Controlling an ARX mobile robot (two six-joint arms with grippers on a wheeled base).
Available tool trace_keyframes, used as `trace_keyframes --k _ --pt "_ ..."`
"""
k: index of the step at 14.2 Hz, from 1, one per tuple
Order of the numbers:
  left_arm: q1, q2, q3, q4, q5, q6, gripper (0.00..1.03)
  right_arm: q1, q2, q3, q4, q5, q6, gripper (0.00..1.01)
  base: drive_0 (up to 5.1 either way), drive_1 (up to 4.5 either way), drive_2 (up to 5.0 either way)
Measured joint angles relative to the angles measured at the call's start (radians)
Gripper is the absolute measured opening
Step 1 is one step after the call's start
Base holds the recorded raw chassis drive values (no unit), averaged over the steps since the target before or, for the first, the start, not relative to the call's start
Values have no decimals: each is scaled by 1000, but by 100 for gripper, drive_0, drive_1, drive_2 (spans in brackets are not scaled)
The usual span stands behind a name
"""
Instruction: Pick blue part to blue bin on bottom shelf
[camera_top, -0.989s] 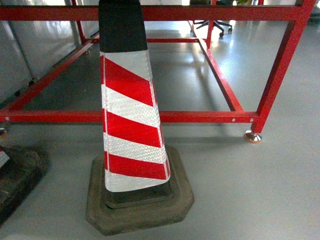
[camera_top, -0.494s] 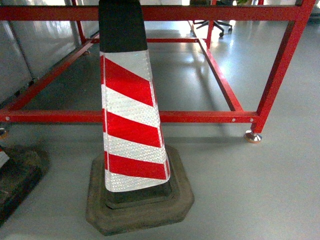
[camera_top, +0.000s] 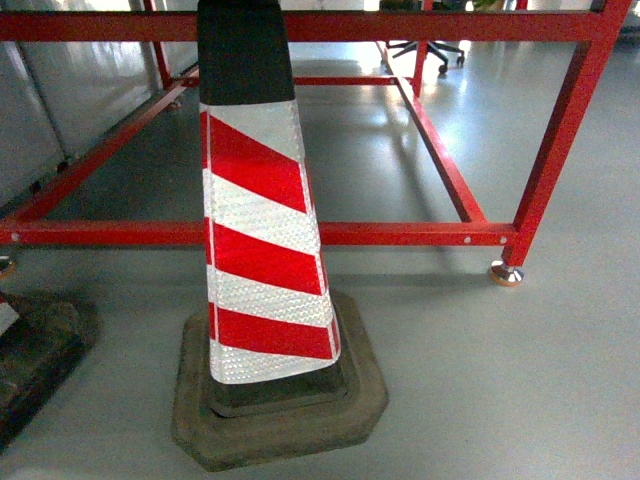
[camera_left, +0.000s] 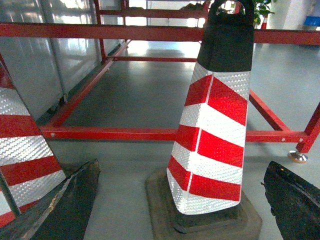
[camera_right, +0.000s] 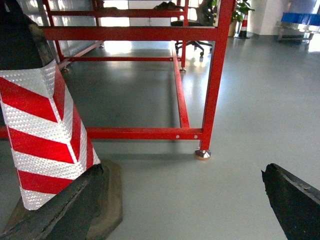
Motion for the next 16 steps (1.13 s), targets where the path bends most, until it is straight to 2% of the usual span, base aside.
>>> trace_keyframes --k 16 --pt "0 0 0 -1 0 0 98 0 0 0 2 3 -1 98 0 0 0"
